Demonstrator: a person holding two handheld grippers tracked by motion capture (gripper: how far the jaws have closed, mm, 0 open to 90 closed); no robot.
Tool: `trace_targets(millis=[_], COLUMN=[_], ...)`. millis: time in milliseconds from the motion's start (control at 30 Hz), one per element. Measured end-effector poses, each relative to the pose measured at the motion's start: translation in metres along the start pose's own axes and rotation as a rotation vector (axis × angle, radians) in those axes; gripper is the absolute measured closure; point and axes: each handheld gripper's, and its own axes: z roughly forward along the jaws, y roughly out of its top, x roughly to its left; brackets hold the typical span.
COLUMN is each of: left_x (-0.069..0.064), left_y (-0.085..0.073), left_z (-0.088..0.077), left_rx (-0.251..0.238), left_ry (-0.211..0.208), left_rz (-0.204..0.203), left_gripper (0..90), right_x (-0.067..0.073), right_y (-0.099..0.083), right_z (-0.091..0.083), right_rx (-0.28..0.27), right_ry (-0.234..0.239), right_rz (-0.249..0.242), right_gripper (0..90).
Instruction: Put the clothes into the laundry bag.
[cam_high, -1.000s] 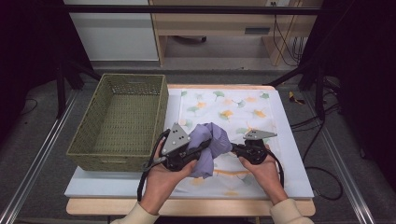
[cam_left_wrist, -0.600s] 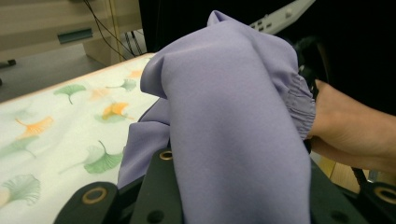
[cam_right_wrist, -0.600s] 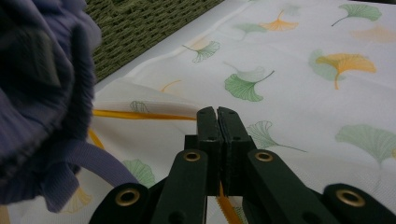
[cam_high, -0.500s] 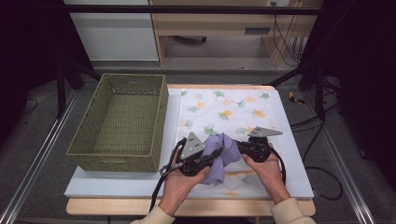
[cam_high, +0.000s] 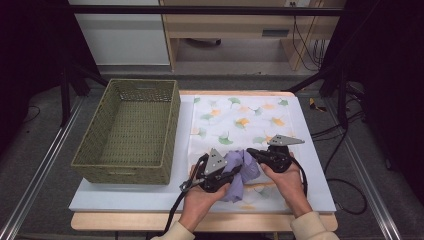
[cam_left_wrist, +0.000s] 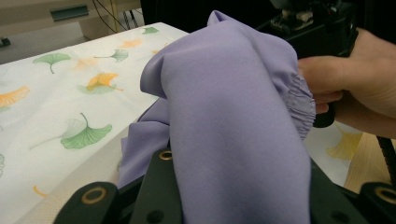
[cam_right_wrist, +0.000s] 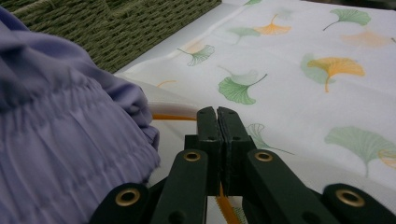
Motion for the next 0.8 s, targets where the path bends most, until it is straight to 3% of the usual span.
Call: trace_targets(millis=[200,433,567,800], left_x=[-0.006,-0.009,-0.009,-0.012], left_y=[-0.002,-0.007,-0.012,-0.013], left_z=[0.008,0.016,0.021,0.028], left_rx=[0.017,0.026,0.036,0.056], left_ry=[0.006,0.002,0.017,0.028], left_rz=[0.019,0.017,-0.004,0.005], left_gripper=[71.6,71.6,71.5,71.5], right_x=[-0.001,-0.003,-0.003,-0.003], right_y=[0.003,0.007,0.01,0.015], right_z=[-0.004,-0.009,-0.01,-0.012], right_rx=[-0.026,-0.048,-0.051,-0.058], right_ry=[-0.004,-0.015,-0.023,-0.034], right_rz=[0.01,0.012,0.015,-0.004], right_gripper=[88.9,89.0,88.9,89.0])
